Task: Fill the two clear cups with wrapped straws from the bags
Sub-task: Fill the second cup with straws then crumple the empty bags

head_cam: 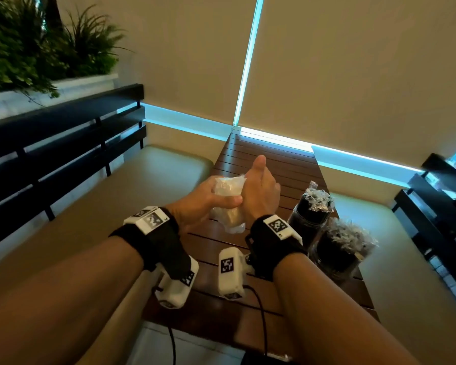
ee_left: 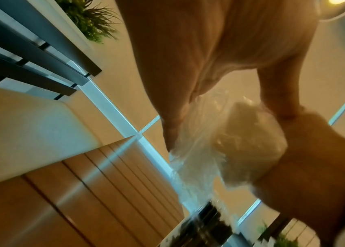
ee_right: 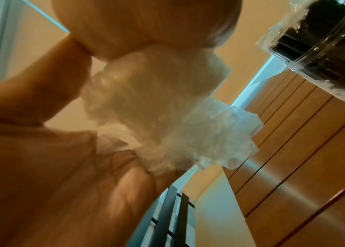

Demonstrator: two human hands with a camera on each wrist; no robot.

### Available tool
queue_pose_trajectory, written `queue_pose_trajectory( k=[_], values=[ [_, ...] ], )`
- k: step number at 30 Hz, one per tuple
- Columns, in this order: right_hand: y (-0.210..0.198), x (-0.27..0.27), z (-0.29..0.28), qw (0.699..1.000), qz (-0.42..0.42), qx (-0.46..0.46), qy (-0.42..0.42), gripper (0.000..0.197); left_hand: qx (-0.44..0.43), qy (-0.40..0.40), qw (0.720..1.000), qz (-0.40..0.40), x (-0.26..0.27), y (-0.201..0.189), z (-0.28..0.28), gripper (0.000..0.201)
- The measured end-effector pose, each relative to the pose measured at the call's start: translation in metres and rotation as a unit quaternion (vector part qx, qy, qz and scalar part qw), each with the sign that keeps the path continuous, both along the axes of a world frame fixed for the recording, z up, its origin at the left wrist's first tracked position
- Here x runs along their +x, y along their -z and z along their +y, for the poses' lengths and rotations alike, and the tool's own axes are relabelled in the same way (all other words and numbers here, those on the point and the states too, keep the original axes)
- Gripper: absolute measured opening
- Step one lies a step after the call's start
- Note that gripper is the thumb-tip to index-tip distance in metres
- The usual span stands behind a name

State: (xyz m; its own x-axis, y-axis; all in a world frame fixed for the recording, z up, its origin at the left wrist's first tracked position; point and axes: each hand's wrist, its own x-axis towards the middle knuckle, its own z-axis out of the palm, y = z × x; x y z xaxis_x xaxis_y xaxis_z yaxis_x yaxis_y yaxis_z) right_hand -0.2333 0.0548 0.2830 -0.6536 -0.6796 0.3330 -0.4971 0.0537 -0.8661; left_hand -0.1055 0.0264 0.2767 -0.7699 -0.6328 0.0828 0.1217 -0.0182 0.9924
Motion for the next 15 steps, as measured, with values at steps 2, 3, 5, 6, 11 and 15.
queue_pose_trajectory(
  k=[2, 3, 5, 6, 11, 15],
  values=[
    [-0.006, 0.001, 0.001, 0.999, -0.020, 0.033, 0.004, 0.072, -0.028, -0.018, 0.999, -0.019, 0.001, -0.007, 0.000, 0.047],
    [-0.008, 0.002, 0.002, 0.998, -0.062, 0.029, -0.010, 0.069, -0.047, -0.036, 0.998, -0.029, 0.002, -0.010, -0.001, 0.056],
    [-0.011, 0.004, 0.006, 0.977, -0.196, -0.018, -0.083, 0.066, -0.065, -0.095, 0.993, -0.036, 0.003, -0.013, -0.004, 0.064],
    [-0.010, 0.001, 0.009, 0.951, -0.272, -0.042, -0.139, 0.071, -0.056, -0.121, 0.991, -0.027, 0.004, -0.015, -0.004, 0.063],
    [-0.007, -0.006, 0.031, 0.872, -0.327, -0.050, -0.360, 0.067, -0.001, -0.150, 0.988, 0.045, 0.003, -0.027, -0.002, 0.064],
    [-0.026, -0.009, 0.049, 0.910, -0.311, -0.110, -0.251, 0.058, -0.117, -0.126, 0.985, -0.013, -0.004, -0.043, 0.005, 0.057]
  ],
)
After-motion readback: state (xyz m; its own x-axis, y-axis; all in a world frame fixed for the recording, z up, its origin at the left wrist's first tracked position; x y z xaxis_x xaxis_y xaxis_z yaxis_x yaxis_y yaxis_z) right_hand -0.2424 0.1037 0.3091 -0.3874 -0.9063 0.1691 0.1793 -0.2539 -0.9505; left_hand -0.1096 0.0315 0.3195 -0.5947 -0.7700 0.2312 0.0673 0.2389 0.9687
